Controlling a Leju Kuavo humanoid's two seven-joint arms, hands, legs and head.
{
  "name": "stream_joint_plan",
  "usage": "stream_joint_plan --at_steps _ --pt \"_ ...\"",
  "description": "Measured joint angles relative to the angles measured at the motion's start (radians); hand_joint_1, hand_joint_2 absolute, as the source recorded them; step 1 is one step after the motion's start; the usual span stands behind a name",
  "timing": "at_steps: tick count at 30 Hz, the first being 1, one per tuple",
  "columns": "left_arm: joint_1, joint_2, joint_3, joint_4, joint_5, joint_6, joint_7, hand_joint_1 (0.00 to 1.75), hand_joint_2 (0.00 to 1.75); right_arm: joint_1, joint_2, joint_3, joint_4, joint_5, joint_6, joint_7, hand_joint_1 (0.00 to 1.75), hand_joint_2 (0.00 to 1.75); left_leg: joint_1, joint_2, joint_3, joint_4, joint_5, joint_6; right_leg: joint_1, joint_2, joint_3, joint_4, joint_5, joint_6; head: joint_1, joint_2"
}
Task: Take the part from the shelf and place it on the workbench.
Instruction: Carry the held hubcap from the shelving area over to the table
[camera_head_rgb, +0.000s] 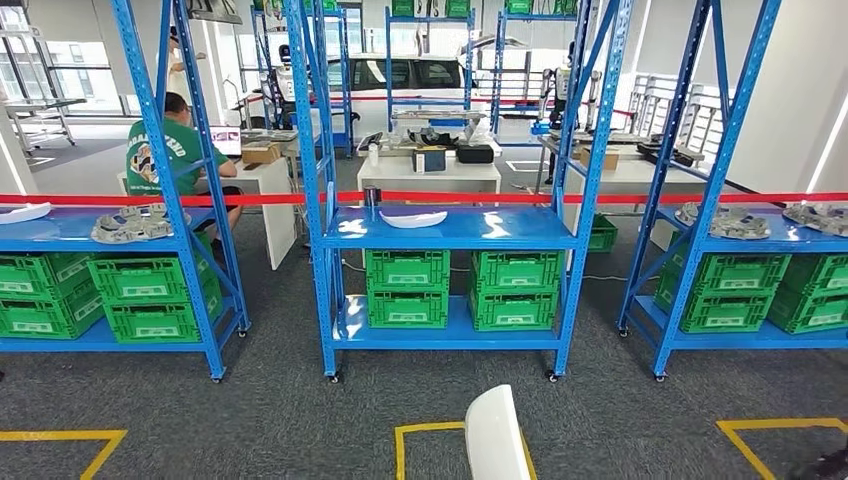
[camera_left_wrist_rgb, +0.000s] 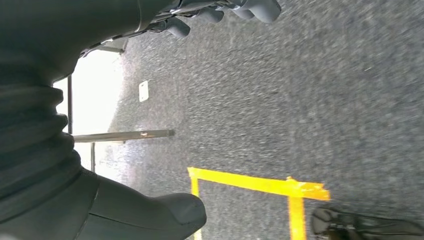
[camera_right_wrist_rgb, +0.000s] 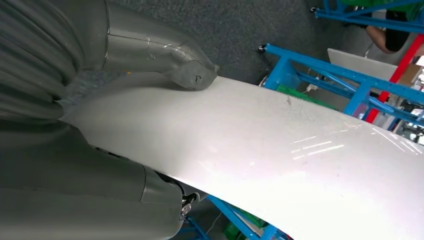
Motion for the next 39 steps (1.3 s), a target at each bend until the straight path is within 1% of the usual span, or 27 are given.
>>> stream_joint_plan --at_steps 1,2,4,5,7,8,10,12,13,14,15,17,19,20,22,24,25,27,28,29,30,31,33,35,37,38,39 --pt "0.001 -0.001 0.000 0.000 0.000 -0.001 0.000 0.00 1.75 -0.001 -0.001 0.000 0.000 0.000 0.000 0.001 1.75 1.75 0.000 0.000 -0.019 0.008 0.009 -0.002 0.001 0.000 0.043 -0.041 0.027 -0.003 0.000 0.000" --pt "0.001 -0.002 0.000 0.001 0.000 -0.003 -0.001 0.00 1.75 -0.002 -0.001 0.000 0.000 0.000 0.001 0.002 1.75 1.75 0.000 0.000 -0.036 0.016 0.016 -0.005 0.003 0.000 0.099 -0.107 0.035 -0.007 0.000 0.000" --pt "0.002 -0.004 0.000 0.001 -0.001 -0.016 -0.009 0.00 1.75 -0.006 -0.002 0.000 0.000 -0.003 0.003 0.003 1.75 1.75 -0.002 0.000 -0.055 0.029 0.026 -0.014 0.008 0.000 0.191 -0.241 0.011 -0.017 0.000 0.000" --pt "0.003 -0.004 0.000 0.001 -0.003 -0.023 -0.015 0.00 1.75 -0.007 -0.002 0.000 0.000 -0.006 0.006 0.003 1.75 1.75 -0.001 0.000 -0.058 0.032 0.031 -0.020 0.011 -0.001 0.211 -0.277 -0.005 -0.022 -0.001 0.000" --pt "0.005 -0.004 0.000 0.002 -0.009 -0.035 -0.029 0.00 1.75 -0.007 -0.002 0.000 0.000 -0.014 0.013 0.005 1.75 1.75 0.002 0.001 -0.060 0.031 0.043 -0.033 0.012 -0.002 0.208 -0.293 0.000 -0.035 -0.002 0.000" --pt "0.006 -0.004 0.000 0.002 -0.012 -0.036 -0.036 0.00 1.75 -0.008 -0.003 0.000 0.000 -0.018 0.016 0.005 1.75 1.75 0.003 -0.001 -0.064 0.036 0.037 -0.039 0.010 -0.002 0.204 -0.295 0.009 -0.043 -0.003 0.000" --pt "0.007 -0.006 0.000 0.003 -0.014 -0.037 -0.044 0.00 1.75 -0.009 -0.003 -0.001 0.000 -0.025 0.021 0.003 1.75 1.75 0.006 -0.005 -0.086 0.092 -0.024 -0.051 0.005 -0.003 0.190 -0.301 0.032 -0.055 -0.003 0.000" --pt "0.007 -0.008 0.000 0.003 -0.017 -0.037 -0.043 0.00 1.75 -0.008 -0.003 -0.001 0.000 -0.030 0.022 0.001 1.75 1.75 0.011 -0.008 -0.117 0.205 -0.109 -0.061 0.005 -0.001 0.171 -0.300 0.048 -0.058 -0.003 0.000" --pt "0.007 -0.008 0.000 0.003 -0.018 -0.037 -0.041 0.00 1.75 -0.007 -0.003 -0.001 0.000 -0.031 0.022 0.002 1.75 1.75 0.014 -0.008 -0.127 0.255 -0.130 -0.064 0.004 0.002 0.160 -0.298 0.055 -0.056 -0.003 0.000" --pt "0.007 -0.008 0.000 0.003 -0.017 -0.036 -0.039 0.00 1.75 -0.006 -0.003 -0.001 0.000 -0.032 0.022 0.002 1.75 1.75 0.015 -0.008 -0.124 0.281 -0.131 -0.067 0.004 0.005 0.150 -0.296 0.061 -0.053 -0.003 0.000" --pt "0.007 -0.008 0.000 0.003 -0.017 -0.036 -0.037 0.00 1.75 -0.006 -0.003 -0.001 0.000 -0.033 0.022 0.002 1.75 1.75 0.017 -0.009 -0.104 0.272 -0.115 -0.068 0.002 0.010 0.140 -0.292 0.067 -0.050 -0.003 0.000" --pt "0.007 -0.008 0.000 0.002 -0.014 -0.034 -0.033 0.00 1.75 -0.004 -0.003 -0.001 0.000 -0.034 0.021 0.003 1.75 1.75 0.020 -0.027 -0.017 0.155 -0.074 -0.068 -0.002 0.021 0.124 -0.284 0.076 -0.041 -0.003 0.000" --pt "0.010 -0.008 0.000 0.002 -0.011 -0.032 -0.031 0.00 1.75 -0.005 -0.003 -0.002 0.000 -0.037 0.022 0.003 1.75 1.75 0.022 -0.058 0.059 0.040 -0.061 -0.063 -0.003 0.035 0.112 -0.276 0.084 -0.030 -0.003 0.000" --pt "0.011 -0.008 0.000 0.003 -0.010 -0.031 -0.031 0.00 1.75 -0.005 -0.003 -0.002 0.000 -0.037 0.022 0.004 1.75 1.75 0.022 -0.067 0.073 0.016 -0.065 -0.058 -0.003 0.043 0.106 -0.274 0.088 -0.023 -0.003 0.000" --pt "0.013 -0.008 0.000 0.003 -0.008 -0.028 -0.031 0.00 1.75 -0.005 -0.002 -0.002 0.000 -0.038 0.023 0.004 1.75 1.75 0.019 -0.054 0.072 0.010 -0.063 -0.045 -0.003 0.060 0.099 -0.274 0.098 -0.009 -0.003 0.000" --pt "0.013 -0.009 0.000 0.003 -0.007 -0.025 -0.033 0.00 1.75 -0.005 -0.003 -0.002 0.000 -0.038 0.024 0.004 1.75 1.75 0.021 -0.033 0.067 0.006 -0.055 -0.027 -0.004 0.053 0.083 -0.249 0.082 0.000 -0.003 0.000" --pt "0.013 -0.009 0.000 0.003 -0.005 -0.024 -0.035 0.00 1.75 -0.006 -0.003 -0.003 0.000 -0.037 0.025 0.004 1.75 1.75 0.022 -0.023 0.063 0.004 -0.051 -0.019 -0.004 0.041 0.063 -0.208 0.057 0.003 -0.002 0.000" --pt "0.014 -0.008 0.001 0.002 -0.001 -0.022 -0.038 0.00 1.75 -0.006 -0.003 -0.003 0.002 -0.035 0.026 0.005 1.75 1.75 0.019 -0.001 0.054 0.005 -0.046 -0.011 -0.004 0.020 0.003 -0.075 -0.014 0.008 -0.002 0.000" --pt "0.015 -0.008 0.001 0.002 0.000 -0.021 -0.039 0.00 1.75 -0.006 -0.003 -0.003 0.003 -0.034 0.027 0.006 1.75 1.75 0.018 0.010 0.049 0.006 -0.045 -0.010 -0.004 0.017 -0.022 -0.016 -0.037 0.010 -0.002 0.000" --pt "0.016 -0.008 0.001 0.002 0.001 -0.021 -0.039 0.00 1.75 -0.006 -0.003 -0.004 0.006 -0.034 0.029 0.006 1.75 1.75 0.016 0.021 0.046 0.008 -0.044 -0.009 -0.004 0.016 -0.033 0.015 -0.043 0.010 -0.002 0.000" --pt "0.016 -0.008 0.001 0.002 0.001 -0.021 -0.040 0.00 1.75 -0.005 -0.003 -0.004 0.007 -0.033 0.031 0.006 1.75 1.75 0.016 0.032 0.044 0.010 -0.044 -0.009 -0.004 0.014 -0.022 0.004 -0.029 0.009 -0.002 0.000" --pt "0.016 -0.009 0.002 0.003 0.001 -0.020 -0.041 0.00 1.75 -0.005 -0.003 -0.004 0.009 -0.032 0.033 0.006 1.75 1.75 0.015 0.042 0.043 0.013 -0.044 -0.010 -0.003 0.006 0.008 -0.045 -0.001 0.007 -0.002 0.000" --pt "0.015 -0.011 0.002 0.003 0.001 -0.019 -0.043 0.00 1.75 -0.006 -0.003 -0.005 0.010 -0.030 0.035 0.005 1.75 1.75 0.012 0.061 0.042 0.020 -0.047 -0.015 0.003 -0.036 0.087 -0.187 0.052 -0.002 -0.002 0.000" --pt "0.016 -0.012 0.003 0.002 0.001 -0.017 -0.044 0.00 1.75 -0.006 -0.003 -0.005 0.009 -0.029 0.035 0.004 1.75 1.75 0.008 0.077 0.041 0.024 -0.050 -0.024 0.010 -0.062 0.121 -0.261 0.068 -0.013 -0.002 0.000" --pt "0.016 -0.013 0.006 0.002 0.001 -0.016 -0.045 0.00 1.75 -0.004 -0.004 -0.006 0.009 -0.027 0.035 0.004 1.75 1.75 0.006 0.095 0.043 0.021 -0.048 -0.034 0.012 -0.045 0.115 -0.268 0.071 -0.024 -0.002 0.000" --pt "0.015 -0.014 0.007 0.002 0.001 -0.016 -0.045 0.00 1.75 -0.003 -0.004 -0.007 0.009 -0.027 0.035 0.004 1.75 1.75 0.008 0.094 0.043 0.023 -0.051 -0.040 0.010 -0.034 0.114 -0.271 0.075 -0.030 -0.002 0.000" --pt "0.015 -0.015 0.007 0.002 0.001 -0.016 -0.045 0.00 1.75 -0.003 -0.004 -0.008 0.009 -0.027 0.035 0.004 1.75 1.75 0.009 0.079 0.037 0.036 -0.062 -0.046 0.008 -0.024 0.113 -0.274 0.080 -0.036 -0.002 0.000"
